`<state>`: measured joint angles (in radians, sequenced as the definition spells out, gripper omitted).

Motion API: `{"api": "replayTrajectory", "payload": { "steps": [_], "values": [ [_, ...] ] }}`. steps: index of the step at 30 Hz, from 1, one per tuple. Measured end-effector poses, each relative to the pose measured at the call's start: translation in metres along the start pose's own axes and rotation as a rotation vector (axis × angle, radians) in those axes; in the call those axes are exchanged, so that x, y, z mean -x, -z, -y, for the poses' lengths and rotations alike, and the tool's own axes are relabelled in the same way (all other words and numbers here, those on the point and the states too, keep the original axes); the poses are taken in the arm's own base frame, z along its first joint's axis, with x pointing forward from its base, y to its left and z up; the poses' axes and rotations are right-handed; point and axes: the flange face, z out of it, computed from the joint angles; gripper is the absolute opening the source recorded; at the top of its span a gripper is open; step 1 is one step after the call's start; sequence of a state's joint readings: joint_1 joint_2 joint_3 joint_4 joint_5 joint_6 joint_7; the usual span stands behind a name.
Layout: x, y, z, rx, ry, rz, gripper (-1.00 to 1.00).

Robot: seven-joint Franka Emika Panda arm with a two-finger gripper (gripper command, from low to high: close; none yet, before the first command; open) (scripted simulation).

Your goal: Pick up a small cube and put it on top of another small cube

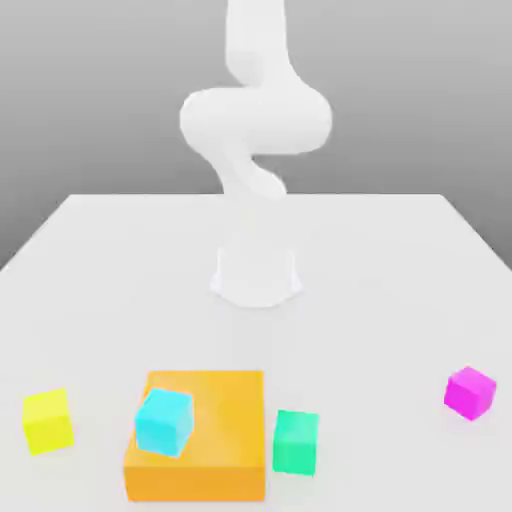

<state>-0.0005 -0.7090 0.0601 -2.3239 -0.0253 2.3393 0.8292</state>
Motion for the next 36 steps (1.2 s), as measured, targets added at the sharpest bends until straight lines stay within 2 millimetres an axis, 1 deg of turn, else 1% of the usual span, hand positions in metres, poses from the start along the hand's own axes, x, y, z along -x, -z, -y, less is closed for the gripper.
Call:
{"api": "replayTrajectory", "payload": {
  "steps": [4,8,12,16,19,20,22,25,27,32,33,36],
  "values": [
    [0.048,-0.084,0.025,0.093,0.088,0.074,0.00],
    [0.108,-0.157,0.036,0.166,0.178,0.155,0.00],
    [0.178,-0.219,0.036,0.223,0.271,0.247,0.00],
    [0.254,-0.267,0.024,0.265,0.362,0.350,0.00],
    [0.323,-0.289,0.013,0.279,0.446,0.441,0.00],
    [0.332,-0.285,0.016,0.270,0.467,0.447,0.00],
    [0.379,-0.303,-0.005,0.291,0.505,0.527,0.00],
    [0.437,-0.312,-0.031,0.306,0.553,0.632,0.00],
    [0.457,-0.321,-0.041,0.306,0.562,0.659,0.00],
    [0.484,-0.355,-0.063,0.307,0.566,0.669,0.00],
    [0.488,-0.360,-0.067,0.308,0.567,0.668,-1.00],
    [0.488,-0.360,-0.067,0.307,0.567,0.668,-1.00]
  ]
}}
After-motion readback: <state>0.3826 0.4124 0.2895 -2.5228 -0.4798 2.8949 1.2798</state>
